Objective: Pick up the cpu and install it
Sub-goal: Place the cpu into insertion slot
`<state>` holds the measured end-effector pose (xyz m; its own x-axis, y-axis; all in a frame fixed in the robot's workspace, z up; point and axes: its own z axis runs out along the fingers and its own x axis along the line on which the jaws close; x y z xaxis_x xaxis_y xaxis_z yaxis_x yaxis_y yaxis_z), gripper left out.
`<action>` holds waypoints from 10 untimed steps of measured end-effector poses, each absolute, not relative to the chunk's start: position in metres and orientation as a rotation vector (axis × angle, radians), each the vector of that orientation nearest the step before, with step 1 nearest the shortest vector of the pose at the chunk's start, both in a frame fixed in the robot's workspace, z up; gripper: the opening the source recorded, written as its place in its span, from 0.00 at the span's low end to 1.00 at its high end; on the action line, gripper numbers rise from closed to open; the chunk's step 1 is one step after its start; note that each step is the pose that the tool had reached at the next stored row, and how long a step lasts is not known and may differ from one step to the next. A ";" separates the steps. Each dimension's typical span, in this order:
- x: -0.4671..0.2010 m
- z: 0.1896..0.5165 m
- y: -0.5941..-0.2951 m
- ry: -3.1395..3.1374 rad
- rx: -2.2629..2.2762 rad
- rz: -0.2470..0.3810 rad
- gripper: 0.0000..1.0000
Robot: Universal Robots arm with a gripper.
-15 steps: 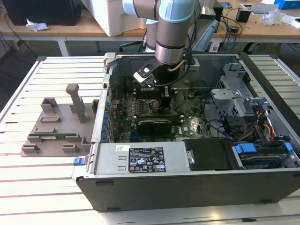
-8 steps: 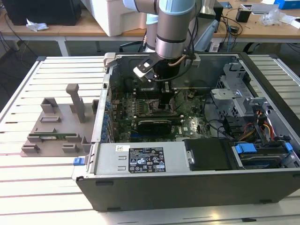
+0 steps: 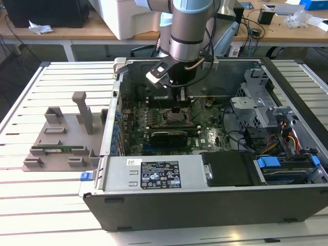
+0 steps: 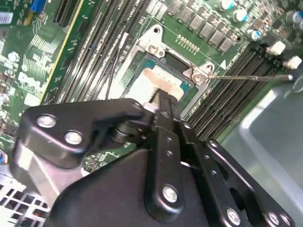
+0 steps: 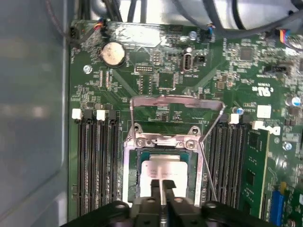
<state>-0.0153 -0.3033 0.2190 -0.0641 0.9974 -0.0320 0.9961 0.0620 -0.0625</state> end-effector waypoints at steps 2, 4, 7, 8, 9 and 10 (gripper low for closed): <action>-0.016 0.214 -0.303 -2.333 -2.074 0.104 0.11; -0.016 0.209 -0.303 -2.333 -2.073 0.104 0.11; -0.017 0.206 -0.303 -2.331 -2.076 0.104 0.11; -0.016 0.205 -0.303 -2.329 -2.078 0.106 0.11; -0.017 0.204 -0.304 -2.328 -2.079 0.107 0.11; -0.016 0.202 -0.304 -2.326 -2.080 0.107 0.11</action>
<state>-0.0159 -0.3036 0.2023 -0.1121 0.9932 -0.0313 0.9919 0.1100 -0.0636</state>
